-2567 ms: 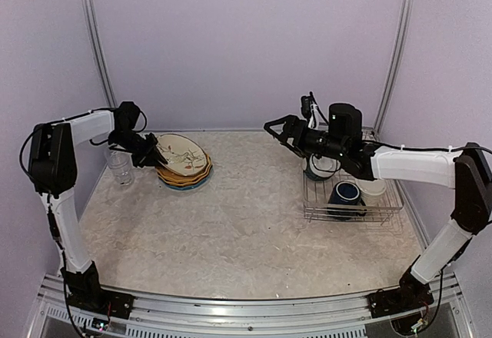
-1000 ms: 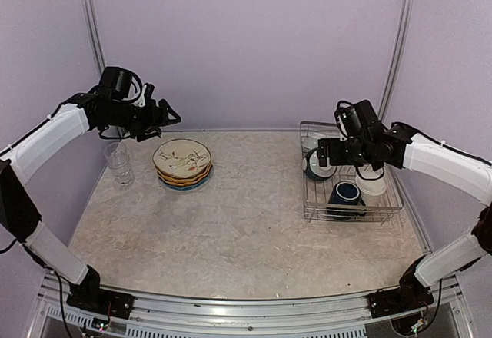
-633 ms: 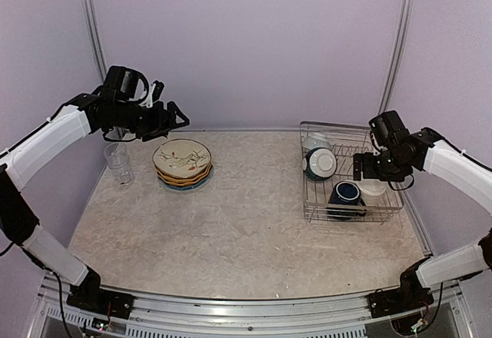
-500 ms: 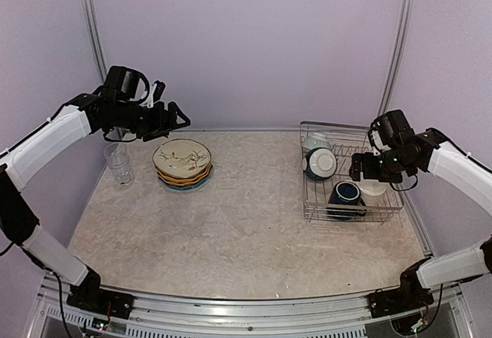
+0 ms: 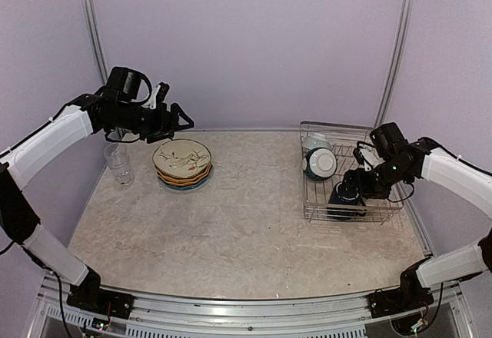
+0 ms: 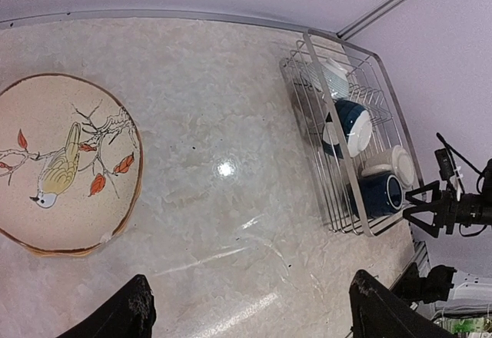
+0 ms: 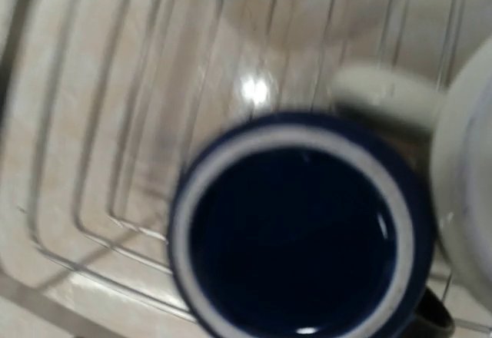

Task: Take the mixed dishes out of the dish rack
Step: Adjust the cup at the dish rack.

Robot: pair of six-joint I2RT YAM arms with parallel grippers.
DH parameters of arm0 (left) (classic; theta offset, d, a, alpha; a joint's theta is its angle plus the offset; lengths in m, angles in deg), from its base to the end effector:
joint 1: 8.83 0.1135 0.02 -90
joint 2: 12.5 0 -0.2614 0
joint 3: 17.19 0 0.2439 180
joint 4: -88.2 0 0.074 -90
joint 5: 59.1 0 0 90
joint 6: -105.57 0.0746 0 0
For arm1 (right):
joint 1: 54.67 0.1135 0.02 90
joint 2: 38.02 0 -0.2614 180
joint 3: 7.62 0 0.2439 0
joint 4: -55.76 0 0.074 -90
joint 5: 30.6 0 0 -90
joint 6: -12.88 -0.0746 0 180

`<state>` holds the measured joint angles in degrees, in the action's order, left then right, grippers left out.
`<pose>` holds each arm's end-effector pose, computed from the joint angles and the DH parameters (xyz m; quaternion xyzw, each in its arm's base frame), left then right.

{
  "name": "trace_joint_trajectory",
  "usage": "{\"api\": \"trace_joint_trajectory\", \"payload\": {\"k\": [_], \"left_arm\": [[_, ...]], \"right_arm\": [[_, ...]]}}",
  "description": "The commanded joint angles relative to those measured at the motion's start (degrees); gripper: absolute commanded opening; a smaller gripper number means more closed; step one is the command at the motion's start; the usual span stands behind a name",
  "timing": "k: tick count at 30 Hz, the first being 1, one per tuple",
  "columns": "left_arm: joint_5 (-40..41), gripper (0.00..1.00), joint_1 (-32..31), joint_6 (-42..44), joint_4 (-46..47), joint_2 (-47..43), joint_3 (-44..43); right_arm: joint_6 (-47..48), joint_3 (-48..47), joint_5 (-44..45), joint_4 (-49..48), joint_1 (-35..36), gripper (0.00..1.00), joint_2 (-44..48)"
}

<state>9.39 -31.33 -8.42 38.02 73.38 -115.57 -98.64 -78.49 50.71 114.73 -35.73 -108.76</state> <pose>0.3155 -0.1603 0.3394 0.0708 0.8828 -0.3248 0.3319 0.2367 0.0931 0.2344 0.0013 0.9607 0.1611 0.2261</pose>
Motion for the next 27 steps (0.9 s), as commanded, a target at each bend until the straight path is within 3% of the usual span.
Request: {"api": "trace_joint_trajectory", "payload": {"k": [1,9,19,27], "left_arm": [[-3.31,0.84,-0.43,0.02,1.26,1.15,0.22],[-3.81,0.83,-0.48,0.04,1.15,1.33,0.11],[-3.61,0.83,-0.71,0.06,0.77,1.67,-0.24],[-3.77,0.83,-0.81,-0.12,0.66,1.83,-0.29]], "right_arm": [[1.57,3.58,0.42,0.06,-0.57,0.87,-1.72],[0.98,4.68,0.47,-4.74,-0.61,0.99,-2.35],[-2.34,3.34,-0.12,-12.67,0.08,0.87,-6.1],[-4.74,3.24,-3.45,-15.29,3.39,0.87,-6.48]]}}
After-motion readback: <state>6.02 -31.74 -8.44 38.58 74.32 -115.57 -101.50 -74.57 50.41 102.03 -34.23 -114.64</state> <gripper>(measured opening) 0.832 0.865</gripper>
